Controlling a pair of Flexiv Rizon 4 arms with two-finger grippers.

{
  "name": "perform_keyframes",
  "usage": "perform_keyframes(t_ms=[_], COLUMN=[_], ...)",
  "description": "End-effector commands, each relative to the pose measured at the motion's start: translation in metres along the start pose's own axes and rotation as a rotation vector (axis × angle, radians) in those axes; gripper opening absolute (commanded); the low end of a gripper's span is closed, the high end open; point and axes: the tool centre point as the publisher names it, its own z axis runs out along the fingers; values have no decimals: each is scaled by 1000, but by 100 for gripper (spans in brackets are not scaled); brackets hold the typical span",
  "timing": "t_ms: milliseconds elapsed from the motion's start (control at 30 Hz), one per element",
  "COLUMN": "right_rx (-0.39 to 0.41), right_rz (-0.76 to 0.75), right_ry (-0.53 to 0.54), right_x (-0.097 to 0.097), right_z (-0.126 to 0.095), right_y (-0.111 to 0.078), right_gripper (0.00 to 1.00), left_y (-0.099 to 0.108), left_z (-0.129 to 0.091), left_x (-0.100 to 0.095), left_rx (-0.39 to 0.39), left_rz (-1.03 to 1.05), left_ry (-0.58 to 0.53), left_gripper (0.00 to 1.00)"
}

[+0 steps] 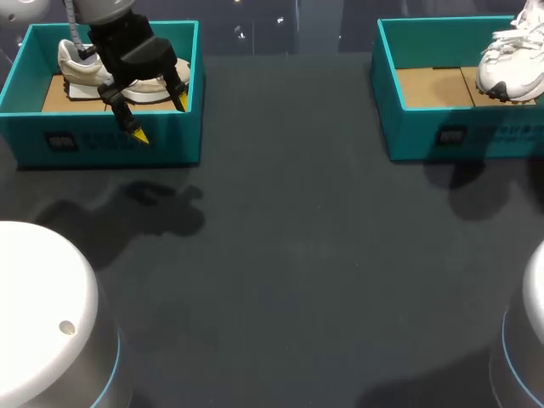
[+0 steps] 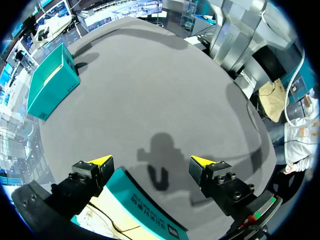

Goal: Take the shoe out of the shoebox, open the shoe tongue, remove and reinsert the insole, then place the shoe into the shoebox

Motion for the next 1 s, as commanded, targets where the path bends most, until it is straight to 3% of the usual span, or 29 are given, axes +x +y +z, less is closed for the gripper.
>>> perform_keyframes(t_ms=[33, 200, 400, 533, 767, 1000], right_rx=[6, 6, -44, -16, 28, 51], right_rz=[0, 0, 387, 570, 761, 858], right_ry=[8, 8, 24, 0, -49, -68], right_x=[-4, -4, -3, 6, 22, 32], right_z=[-2, -2, 3, 8, 7, 6], right_y=[2, 2, -13, -22, -29, -30], right_gripper=[0, 0, 0, 0, 0, 0], left_y=[0, 0, 0, 0, 0, 0], left_z=[0, 0, 0, 0, 0, 0], left_x=[0, 0, 0, 0, 0, 0], left_rx=[-2, -2, -2, -2, -2, -2], left_rz=[1, 1, 1, 1, 1, 1], left_ry=[1, 1, 1, 1, 1, 1], left_gripper=[100, 100, 100, 100, 100, 100])
